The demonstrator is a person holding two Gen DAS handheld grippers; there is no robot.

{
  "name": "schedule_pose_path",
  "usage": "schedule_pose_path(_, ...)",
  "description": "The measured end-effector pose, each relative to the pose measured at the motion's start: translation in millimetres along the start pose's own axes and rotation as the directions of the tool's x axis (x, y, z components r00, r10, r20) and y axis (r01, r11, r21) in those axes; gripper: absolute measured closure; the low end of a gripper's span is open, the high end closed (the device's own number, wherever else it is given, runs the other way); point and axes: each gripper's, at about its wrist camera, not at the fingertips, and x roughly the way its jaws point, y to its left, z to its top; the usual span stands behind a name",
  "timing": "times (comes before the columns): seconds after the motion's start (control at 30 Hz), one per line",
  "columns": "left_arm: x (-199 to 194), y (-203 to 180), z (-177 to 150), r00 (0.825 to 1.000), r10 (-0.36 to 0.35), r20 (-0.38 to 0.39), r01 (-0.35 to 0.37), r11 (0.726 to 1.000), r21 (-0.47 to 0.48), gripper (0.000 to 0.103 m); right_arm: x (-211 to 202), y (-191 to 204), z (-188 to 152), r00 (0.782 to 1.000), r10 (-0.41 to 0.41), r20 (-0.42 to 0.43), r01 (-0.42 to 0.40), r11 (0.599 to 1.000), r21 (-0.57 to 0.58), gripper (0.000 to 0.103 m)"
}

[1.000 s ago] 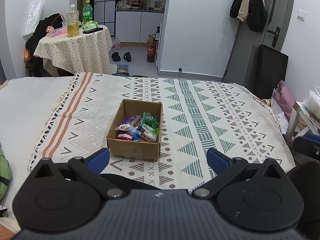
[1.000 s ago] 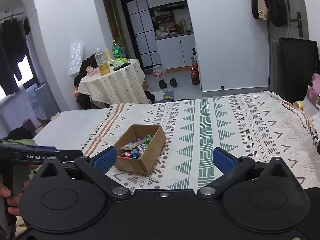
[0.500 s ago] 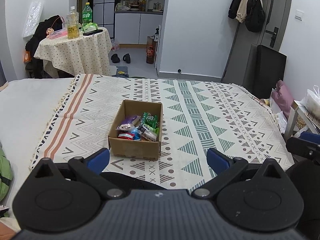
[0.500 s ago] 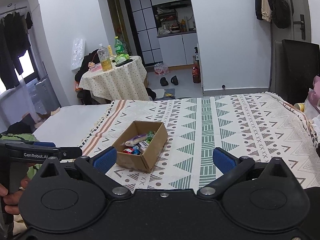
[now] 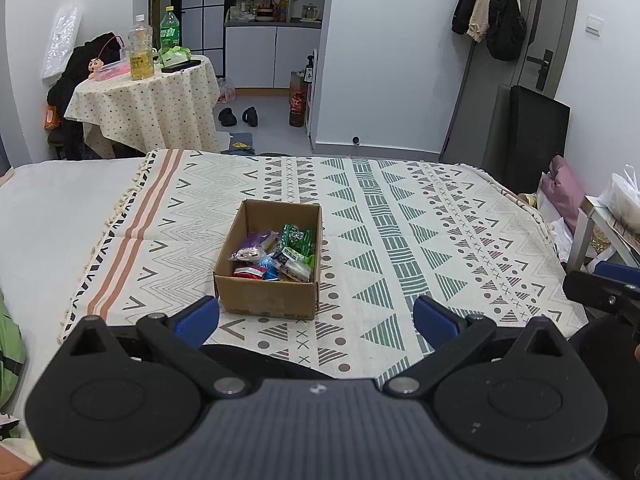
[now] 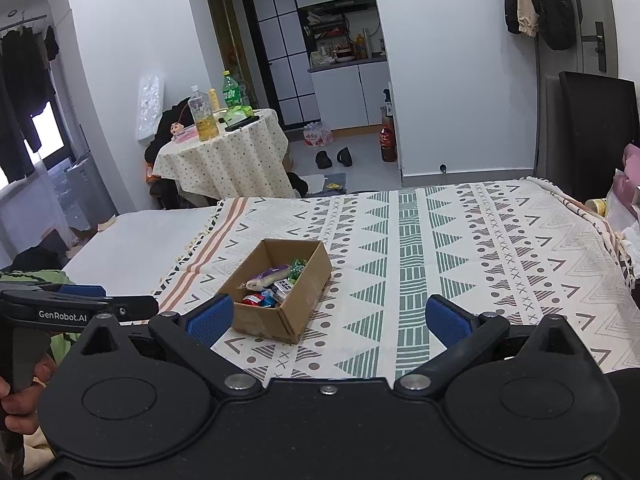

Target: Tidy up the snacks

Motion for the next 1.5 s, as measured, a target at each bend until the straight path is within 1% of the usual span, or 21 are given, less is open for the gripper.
schedule_pose_path(0.43, 2.4, -0.1, -1.0, 1.0, -0.001, -0.006, 0.001, 1.0, -0.005, 0.0, 1.6, -2.2, -2.0, 1.0, -0.005, -0.017, 0.006, 1.0, 0.012, 0.0)
schedule_pose_path(1.2, 2.1, -4.6, -5.7, 1.0, -0.01, -0.006, 0.01, 1.0, 0.001, 0.0, 0.5, -5.4, -3.3, 1.0, -0.011, -0.021, 0.011, 1.0, 0.02, 0.0)
schedule_pose_path(1.5, 2.0, -7.2, -6.0, 1.0, -0.014, -0.007, 0.014, 1.0, 0.002, 0.0, 0.6, -5.7, -5.2, 0.999, -0.024, -0.025, 0.025, 1.0, 0.015, 0.0)
